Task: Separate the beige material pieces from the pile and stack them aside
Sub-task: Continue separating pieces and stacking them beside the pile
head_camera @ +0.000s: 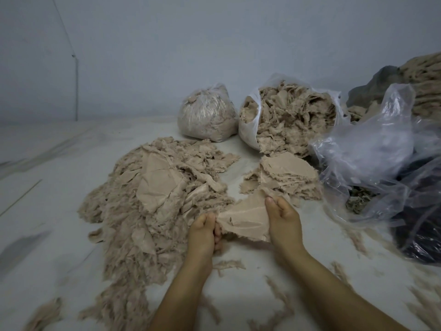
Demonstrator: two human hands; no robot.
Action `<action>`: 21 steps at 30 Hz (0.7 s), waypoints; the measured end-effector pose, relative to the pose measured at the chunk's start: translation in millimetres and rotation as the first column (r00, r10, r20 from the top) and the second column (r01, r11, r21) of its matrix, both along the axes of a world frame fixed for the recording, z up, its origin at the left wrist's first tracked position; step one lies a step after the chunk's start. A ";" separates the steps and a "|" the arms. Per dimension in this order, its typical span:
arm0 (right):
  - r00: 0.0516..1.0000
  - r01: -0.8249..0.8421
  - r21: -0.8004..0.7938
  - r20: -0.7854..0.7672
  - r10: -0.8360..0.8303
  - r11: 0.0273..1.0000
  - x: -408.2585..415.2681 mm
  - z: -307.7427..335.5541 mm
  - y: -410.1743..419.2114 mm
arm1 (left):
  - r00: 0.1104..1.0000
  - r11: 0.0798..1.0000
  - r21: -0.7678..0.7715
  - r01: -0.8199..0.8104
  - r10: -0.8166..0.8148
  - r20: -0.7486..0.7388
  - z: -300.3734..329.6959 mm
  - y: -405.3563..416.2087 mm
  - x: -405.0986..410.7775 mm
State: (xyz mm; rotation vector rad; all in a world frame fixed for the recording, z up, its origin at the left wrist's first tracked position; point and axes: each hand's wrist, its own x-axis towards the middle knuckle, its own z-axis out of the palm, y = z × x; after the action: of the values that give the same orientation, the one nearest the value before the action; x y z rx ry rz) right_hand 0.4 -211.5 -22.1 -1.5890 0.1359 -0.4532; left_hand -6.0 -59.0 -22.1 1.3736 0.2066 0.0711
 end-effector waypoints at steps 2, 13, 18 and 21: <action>1.000 -0.005 -0.044 0.013 0.006 0.999 4.1 3.9 -2.3 | 0.999 0.998 0.070 0.007 -0.010 0.037 0.8 1.2 0.9; 0.948 0.009 -0.630 -0.242 -0.207 0.776 43.8 7.0 -46.7 | 0.914 0.630 0.718 -0.295 -0.032 0.404 12.1 50.7 2.6; 0.967 -0.245 -0.493 -0.183 0.176 0.835 34.6 8.2 10.6 | 0.949 0.124 0.941 -0.314 0.077 0.306 13.9 85.2 22.3; 0.895 -0.441 -0.284 -0.213 0.393 0.851 32.0 7.0 43.5 | 0.965 0.421 0.870 -0.255 0.053 0.257 16.4 93.7 24.2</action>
State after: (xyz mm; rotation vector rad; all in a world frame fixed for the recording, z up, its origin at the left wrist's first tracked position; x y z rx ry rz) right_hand 32.4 -168.0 -15.1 -1.9169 -0.1860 -0.0105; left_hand 18.2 34.7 -5.7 2.4391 0.1253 0.5504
